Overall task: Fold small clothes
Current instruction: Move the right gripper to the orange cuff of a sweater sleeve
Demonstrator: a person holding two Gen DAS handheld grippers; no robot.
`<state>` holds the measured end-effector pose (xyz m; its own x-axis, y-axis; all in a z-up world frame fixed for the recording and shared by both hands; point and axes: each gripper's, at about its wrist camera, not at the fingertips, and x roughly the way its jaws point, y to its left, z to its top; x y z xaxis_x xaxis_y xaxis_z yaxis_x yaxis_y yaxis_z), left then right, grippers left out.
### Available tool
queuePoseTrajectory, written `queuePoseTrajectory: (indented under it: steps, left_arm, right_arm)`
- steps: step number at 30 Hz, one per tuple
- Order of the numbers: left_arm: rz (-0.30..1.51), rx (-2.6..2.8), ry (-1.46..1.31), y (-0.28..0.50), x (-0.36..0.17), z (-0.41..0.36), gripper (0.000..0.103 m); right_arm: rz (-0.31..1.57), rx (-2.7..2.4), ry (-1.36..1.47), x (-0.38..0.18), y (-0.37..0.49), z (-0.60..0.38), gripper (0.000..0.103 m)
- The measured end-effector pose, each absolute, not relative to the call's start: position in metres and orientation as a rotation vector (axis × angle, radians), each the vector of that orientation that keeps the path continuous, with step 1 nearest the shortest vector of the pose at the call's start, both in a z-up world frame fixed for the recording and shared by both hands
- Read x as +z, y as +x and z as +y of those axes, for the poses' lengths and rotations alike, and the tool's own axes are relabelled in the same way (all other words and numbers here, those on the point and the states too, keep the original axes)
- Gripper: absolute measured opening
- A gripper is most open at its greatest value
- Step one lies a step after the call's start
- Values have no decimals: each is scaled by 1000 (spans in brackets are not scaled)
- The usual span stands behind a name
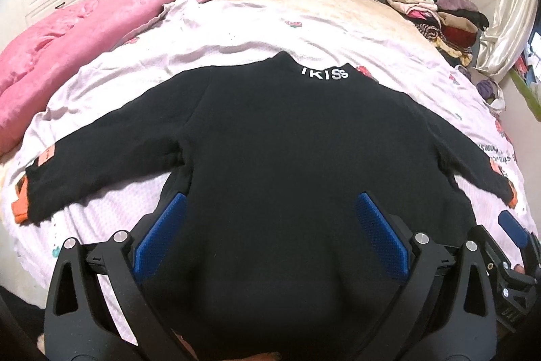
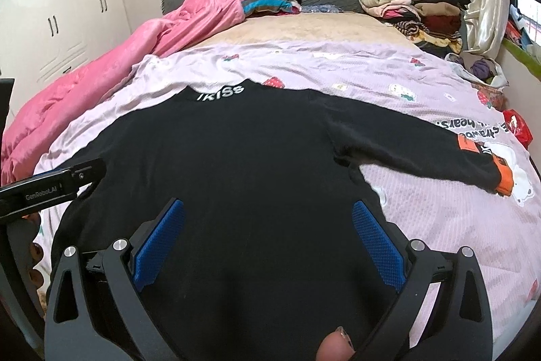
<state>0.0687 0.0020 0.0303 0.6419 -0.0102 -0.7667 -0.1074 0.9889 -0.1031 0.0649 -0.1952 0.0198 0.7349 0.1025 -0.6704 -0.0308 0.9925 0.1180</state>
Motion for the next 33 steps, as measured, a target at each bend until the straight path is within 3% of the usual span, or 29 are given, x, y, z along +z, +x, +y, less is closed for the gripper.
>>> queuePoseTrajectory:
  steps: [33]
  left_arm:
    - [897,-42,-116,154,39,-48,94]
  right_arm:
    - [704,-212,282,15,107,-323,99]
